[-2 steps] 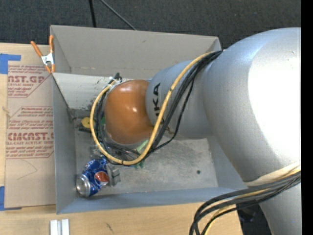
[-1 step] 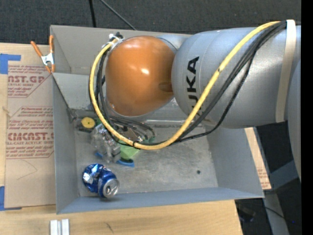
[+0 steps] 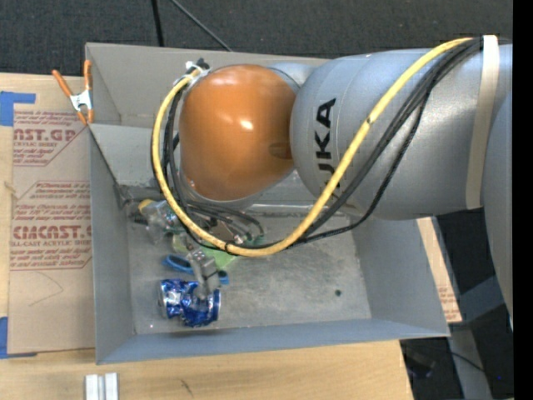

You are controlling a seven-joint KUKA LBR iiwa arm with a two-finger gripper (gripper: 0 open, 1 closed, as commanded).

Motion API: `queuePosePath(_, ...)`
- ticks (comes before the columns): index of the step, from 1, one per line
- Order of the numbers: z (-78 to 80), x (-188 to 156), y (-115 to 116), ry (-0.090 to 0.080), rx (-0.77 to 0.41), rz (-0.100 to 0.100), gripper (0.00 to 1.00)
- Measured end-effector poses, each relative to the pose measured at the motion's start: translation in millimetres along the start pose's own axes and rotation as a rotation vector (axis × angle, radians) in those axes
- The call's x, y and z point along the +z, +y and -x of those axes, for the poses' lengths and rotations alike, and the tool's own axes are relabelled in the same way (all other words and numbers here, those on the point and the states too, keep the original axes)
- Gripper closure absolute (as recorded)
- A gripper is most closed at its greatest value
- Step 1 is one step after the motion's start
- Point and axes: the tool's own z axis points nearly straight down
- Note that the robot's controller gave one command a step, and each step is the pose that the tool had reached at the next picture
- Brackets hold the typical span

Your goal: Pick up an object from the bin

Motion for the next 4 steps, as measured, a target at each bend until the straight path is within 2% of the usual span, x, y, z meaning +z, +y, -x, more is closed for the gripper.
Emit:
queuePosePath(1,-11.1,135.7,-43.2,0.007,-0.398,0.002,0.0)
queuePosePath(2,-27.9,168.9,-30.6,-0.017,-0.246,-0.01,0.0)
queuePosePath(3,-26.8,166.8,-29.6,-0.02,-0.246,-0.008,1.0)
queuePosePath(4,9.8,32.2,-25.4,-0.009,-0.261,-0.003,1.0)
